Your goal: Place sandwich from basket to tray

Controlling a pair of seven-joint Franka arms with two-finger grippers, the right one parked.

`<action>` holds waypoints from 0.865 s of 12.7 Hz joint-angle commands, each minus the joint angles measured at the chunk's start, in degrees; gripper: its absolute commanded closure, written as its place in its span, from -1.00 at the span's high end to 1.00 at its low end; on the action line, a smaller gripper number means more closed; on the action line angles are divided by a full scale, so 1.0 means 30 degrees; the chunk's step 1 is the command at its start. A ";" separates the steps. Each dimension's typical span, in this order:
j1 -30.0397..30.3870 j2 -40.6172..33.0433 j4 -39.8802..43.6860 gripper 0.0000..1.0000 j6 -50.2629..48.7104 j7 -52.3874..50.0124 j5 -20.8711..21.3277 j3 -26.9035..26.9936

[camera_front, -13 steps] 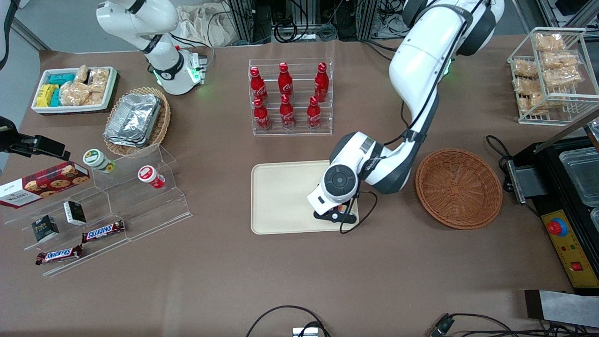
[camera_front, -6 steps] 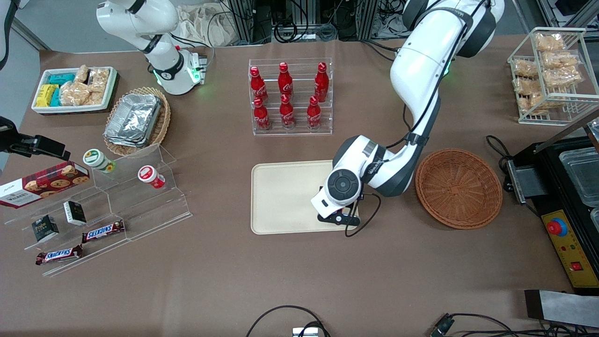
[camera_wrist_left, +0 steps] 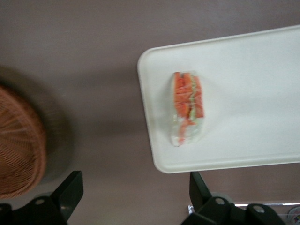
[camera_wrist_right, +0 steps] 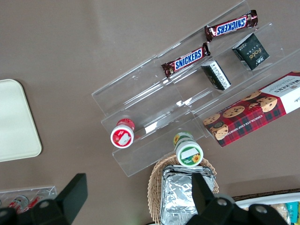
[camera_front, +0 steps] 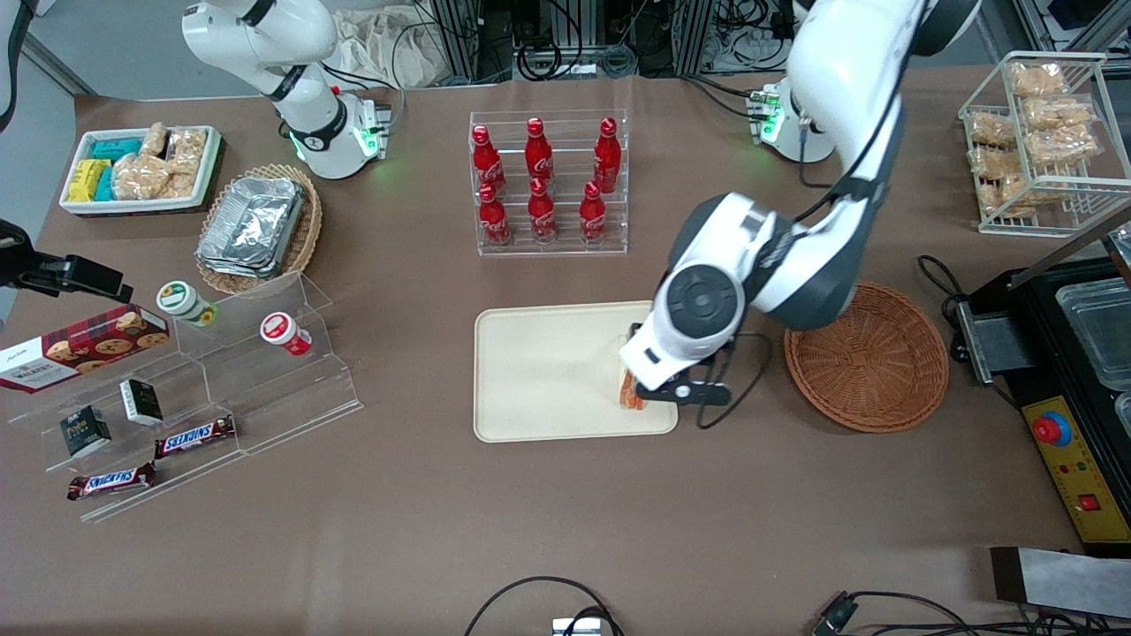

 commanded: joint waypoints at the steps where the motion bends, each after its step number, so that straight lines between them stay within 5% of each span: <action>1: 0.1089 -0.4338 -0.5765 1.00 0.1505 0.0183 0.0292 -0.0083; 3: 0.1179 -0.7911 -1.1152 1.00 0.4896 0.0358 0.0381 -0.0054; 5: 0.1150 -1.0001 -1.3721 1.00 0.6143 0.2370 0.0411 0.1110; 11: 0.1150 -1.0245 -0.9929 1.00 0.1817 0.5477 0.0061 0.4830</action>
